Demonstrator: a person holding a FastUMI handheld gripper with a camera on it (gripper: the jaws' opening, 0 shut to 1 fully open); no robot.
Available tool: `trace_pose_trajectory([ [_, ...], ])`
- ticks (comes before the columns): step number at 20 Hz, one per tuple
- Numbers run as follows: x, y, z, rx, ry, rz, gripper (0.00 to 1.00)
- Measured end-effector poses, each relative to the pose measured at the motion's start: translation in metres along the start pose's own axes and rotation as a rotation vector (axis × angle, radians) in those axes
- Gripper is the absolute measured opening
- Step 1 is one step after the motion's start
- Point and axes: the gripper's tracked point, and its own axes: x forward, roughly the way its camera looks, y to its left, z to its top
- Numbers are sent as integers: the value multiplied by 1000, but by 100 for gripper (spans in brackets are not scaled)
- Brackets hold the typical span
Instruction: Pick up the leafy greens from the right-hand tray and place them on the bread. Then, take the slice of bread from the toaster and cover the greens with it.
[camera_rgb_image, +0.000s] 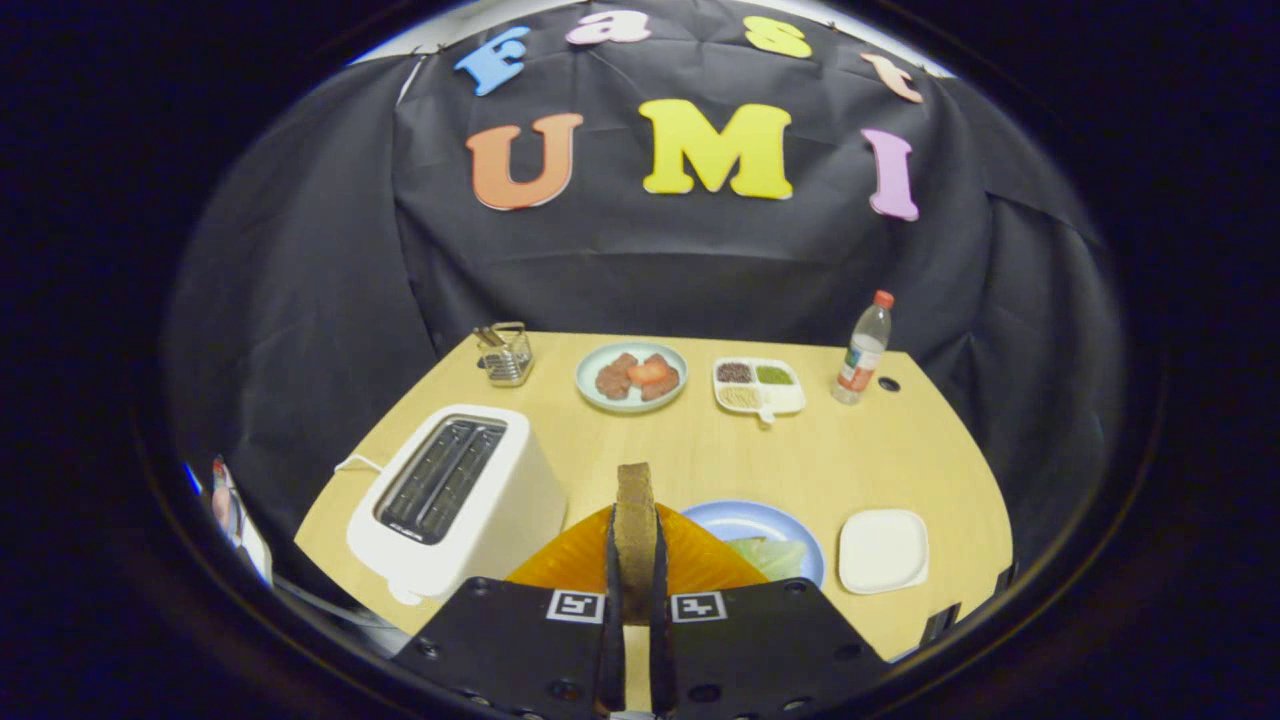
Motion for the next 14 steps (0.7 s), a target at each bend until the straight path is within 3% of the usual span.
trace_pose_trajectory([
  [4,21,-34,-22,77,21,29,9],
  [9,43,-54,-50,255,95,186,10],
  [14,72,-101,-73,276,113,156,10],
])
